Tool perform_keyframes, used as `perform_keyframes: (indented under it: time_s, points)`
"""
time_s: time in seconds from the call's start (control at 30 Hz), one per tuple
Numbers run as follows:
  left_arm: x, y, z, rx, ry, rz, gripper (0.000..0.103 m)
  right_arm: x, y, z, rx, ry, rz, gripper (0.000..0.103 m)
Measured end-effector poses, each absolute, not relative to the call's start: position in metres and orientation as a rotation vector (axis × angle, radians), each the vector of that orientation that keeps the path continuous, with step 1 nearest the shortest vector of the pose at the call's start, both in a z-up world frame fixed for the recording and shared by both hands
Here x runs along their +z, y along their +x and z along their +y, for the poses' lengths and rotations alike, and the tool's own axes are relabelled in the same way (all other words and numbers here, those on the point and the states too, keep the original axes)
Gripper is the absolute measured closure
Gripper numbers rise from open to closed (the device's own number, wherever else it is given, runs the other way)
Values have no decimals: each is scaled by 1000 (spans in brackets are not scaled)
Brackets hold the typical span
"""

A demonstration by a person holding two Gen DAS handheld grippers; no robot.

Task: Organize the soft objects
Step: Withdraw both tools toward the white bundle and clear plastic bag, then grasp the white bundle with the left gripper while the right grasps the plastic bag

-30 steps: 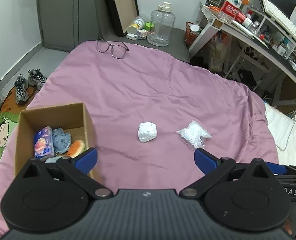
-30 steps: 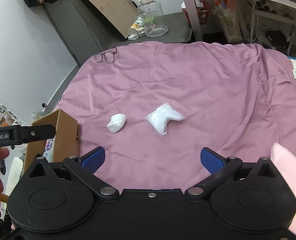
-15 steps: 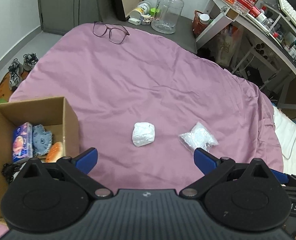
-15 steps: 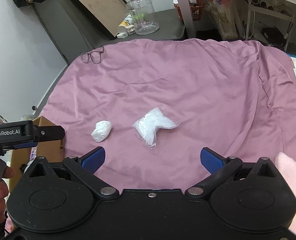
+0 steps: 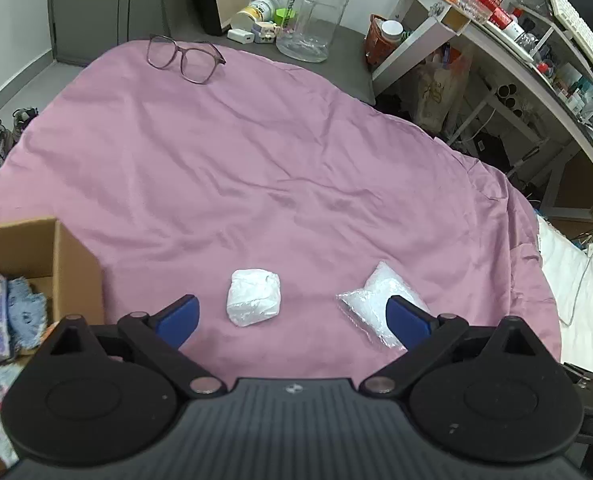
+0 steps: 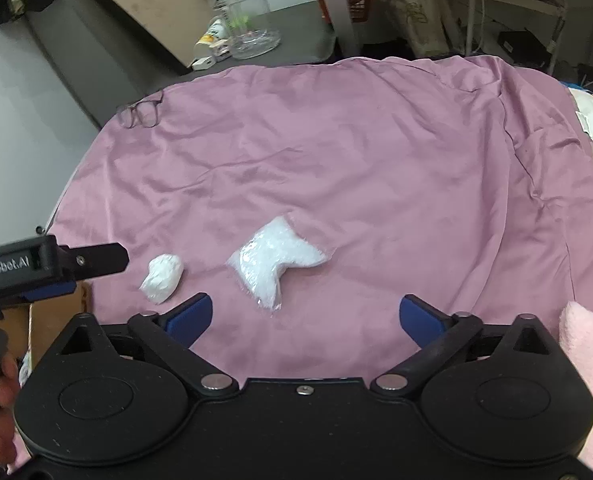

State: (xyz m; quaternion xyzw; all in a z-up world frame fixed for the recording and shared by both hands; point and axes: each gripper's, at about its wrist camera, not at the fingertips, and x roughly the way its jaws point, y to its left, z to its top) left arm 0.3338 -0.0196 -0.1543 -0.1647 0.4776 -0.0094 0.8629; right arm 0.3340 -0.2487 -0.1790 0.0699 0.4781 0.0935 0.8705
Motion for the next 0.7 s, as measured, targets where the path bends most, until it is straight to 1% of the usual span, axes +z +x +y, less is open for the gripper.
perform_keyframes:
  time_s: [0.03, 0.07, 0.13, 0.27, 0.37, 0.43, 0.57, 0.67, 0.7]
  points:
    - [-157, 336, -20, -22, -345, 995, 3, -181, 336, -249, 191, 152, 1004, 16]
    - [-161, 338, -21, -20, -345, 991, 3, -184, 339, -249, 190, 162, 1014, 19]
    - [-169, 342, -21, -4, -352, 991, 4, -188, 344, -249, 194, 189, 1030, 29]
    - [-183, 350, -21, -1, -377, 1001, 7, -196, 355, -248, 198, 216, 1057, 41]
    - [-195, 356, -21, 6, -345, 1010, 8, -202, 363, -242, 208, 216, 1071, 43]
    - [-205, 359, -18, 19, -368, 1025, 12, -207, 368, -237, 215, 206, 1081, 44]
    - [-223, 366, -15, 34, -375, 1052, 16, -217, 377, -225, 223, 196, 1106, 46]
    - [-233, 368, -11, 42, -400, 1066, 22, -225, 382, -218, 217, 188, 1120, 50]
    - [-235, 369, -9, 47, -403, 1067, 25, -228, 383, -217, 209, 185, 1126, 52]
